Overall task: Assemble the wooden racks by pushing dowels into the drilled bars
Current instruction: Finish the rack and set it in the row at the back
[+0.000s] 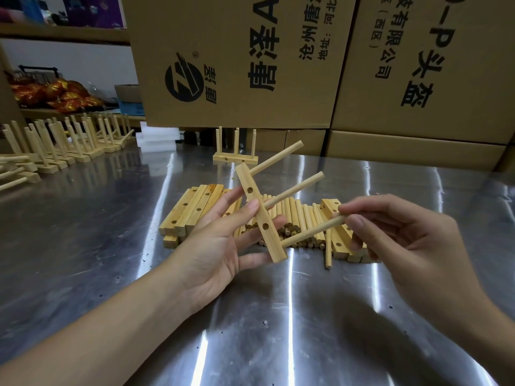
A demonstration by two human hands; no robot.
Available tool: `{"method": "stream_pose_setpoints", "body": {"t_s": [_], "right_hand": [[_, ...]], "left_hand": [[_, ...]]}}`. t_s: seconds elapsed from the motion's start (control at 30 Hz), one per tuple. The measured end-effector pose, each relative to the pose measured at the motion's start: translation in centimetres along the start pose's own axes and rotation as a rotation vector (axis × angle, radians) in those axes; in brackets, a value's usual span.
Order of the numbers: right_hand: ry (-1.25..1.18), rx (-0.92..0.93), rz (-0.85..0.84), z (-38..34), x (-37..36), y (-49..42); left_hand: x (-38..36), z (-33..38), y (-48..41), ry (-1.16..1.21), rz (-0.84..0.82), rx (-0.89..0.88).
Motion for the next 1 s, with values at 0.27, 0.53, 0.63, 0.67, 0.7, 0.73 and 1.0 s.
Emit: {"method": "stream_pose_setpoints", "body": {"t_s": [0.27,0.53,0.63,0.67,0.7,0.73,1.0], "right_hand": [[0.023,-0.049,0.021,-0.2,-0.1,-0.1],[0.046,-0.09,-0.023,0.4,0.1,-0.3],[0.076,-0.089,-0.027,0.6,0.3,-0.4],[0.087,-0.085,-0.017,0.7,0.5,-0.3],[0.094,-0.081,-0.005,0.7,0.6,-0.3],[0.095,-0.075,0.009,0.7,0.7,-0.3],[0.173,-0.057,-0.051,0.8,0.9,-0.2]], "left_hand": [[0.2,-0.1,-0.1,-0.012,-0.002,-0.02],[0.2,0.0,0.0,-0.039,-0.009,-0.012],[0.0,-0.1,0.0,-0.056,-0.067,0.027],[0.0,-0.2,0.1,-0.061,-0.107,0.048],[-0.1,-0.2,0.1,-0.07,-0.153,0.076],[-0.1,-0.3,0.2,-0.086,-0.193,0.108],[0.0,-0.2,0.2,-0.268,-0.201,0.121]]}}
Point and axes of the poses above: each hand's wrist, its own y-axis away from the middle knuckle, its own x-axis out of the back of the hand, z = x × y, the point moved 3 cm from there along -y, towards the middle knuckle, and after that the axes turned 9 degrees about -z, right-handed, at the moved point
